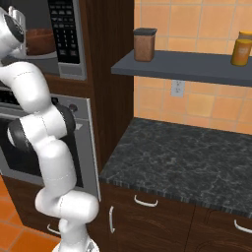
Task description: Open the microwave, place the bowl with waffle inside the microwave, then close the microwave door and turn it on.
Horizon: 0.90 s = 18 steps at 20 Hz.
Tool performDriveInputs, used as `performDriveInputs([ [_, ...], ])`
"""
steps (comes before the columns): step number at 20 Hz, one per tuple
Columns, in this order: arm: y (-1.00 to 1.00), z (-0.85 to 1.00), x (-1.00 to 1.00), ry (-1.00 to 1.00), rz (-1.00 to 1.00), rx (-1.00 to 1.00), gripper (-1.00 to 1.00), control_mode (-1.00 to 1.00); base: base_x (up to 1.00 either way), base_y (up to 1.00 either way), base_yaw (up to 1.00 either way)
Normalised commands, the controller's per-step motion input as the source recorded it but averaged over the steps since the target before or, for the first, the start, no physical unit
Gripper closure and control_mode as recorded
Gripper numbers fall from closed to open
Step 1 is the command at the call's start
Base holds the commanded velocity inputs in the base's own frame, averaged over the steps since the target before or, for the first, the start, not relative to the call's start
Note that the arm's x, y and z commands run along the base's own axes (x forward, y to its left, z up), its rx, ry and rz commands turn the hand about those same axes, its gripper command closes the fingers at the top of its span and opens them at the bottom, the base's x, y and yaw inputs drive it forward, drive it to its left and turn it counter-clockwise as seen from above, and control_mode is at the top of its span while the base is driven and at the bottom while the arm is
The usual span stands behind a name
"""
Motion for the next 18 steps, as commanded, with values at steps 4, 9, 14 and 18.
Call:
performDriveInputs([
  [4, -0.14, 0.0, -0.75, -0.46, -0.01, 0.06, -1.0, -1.0, 0.0, 0.0, 0.0],
  [9, -0.45, -0.04, -1.0, -0.29, 0.0, 0.1, -1.0, -1.0, 0.0, 0.0, 0.0],
  [14, -0.73, -0.46, -1.0, -0.3, 0.0, 0.14, -1.0, -1.0, 0.0, 0.0, 0.0],
  [18, -0.63, -0.39, -1.0, -0.29, 0.0, 0.14, -1.0, -1.0, 0.0, 0.0, 0.0],
])
